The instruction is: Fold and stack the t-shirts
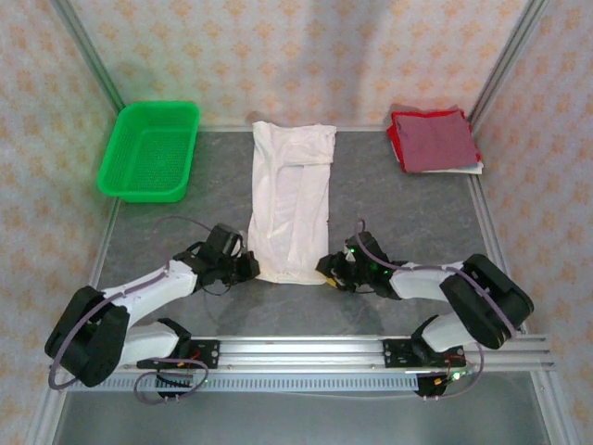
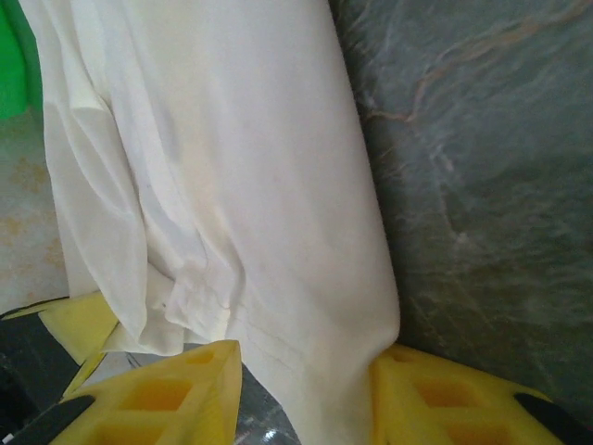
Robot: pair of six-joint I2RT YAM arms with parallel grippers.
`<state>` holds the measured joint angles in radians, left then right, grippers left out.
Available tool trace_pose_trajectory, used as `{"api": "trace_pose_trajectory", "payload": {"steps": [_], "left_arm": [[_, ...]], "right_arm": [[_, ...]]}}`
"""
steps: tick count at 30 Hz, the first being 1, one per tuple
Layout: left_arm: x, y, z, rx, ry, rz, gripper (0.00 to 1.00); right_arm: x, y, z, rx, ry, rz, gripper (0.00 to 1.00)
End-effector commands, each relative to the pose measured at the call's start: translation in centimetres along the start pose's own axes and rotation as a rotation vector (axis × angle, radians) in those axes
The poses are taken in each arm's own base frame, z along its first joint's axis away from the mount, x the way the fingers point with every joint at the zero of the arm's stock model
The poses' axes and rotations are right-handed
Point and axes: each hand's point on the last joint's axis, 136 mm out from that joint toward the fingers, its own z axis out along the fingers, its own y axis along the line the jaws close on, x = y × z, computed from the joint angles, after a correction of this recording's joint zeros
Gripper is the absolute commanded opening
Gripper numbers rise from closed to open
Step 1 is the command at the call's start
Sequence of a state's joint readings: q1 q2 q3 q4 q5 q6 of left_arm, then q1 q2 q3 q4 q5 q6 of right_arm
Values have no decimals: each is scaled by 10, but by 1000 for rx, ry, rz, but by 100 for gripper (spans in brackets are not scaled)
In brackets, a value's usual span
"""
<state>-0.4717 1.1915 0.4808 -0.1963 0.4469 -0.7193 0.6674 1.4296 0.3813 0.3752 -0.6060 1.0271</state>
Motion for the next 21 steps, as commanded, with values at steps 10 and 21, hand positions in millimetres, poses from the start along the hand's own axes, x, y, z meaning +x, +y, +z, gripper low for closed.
{"api": "trace_pose_trajectory", "payload": {"steps": [10, 21], "left_arm": [[6, 16, -11, -50, -47, -8, 0], [58, 40, -19, -138, 107, -1, 0]], "right_arm": [[-5, -7, -6, 45, -68, -13, 1], [20, -38, -26, 68, -27, -12, 0]]}}
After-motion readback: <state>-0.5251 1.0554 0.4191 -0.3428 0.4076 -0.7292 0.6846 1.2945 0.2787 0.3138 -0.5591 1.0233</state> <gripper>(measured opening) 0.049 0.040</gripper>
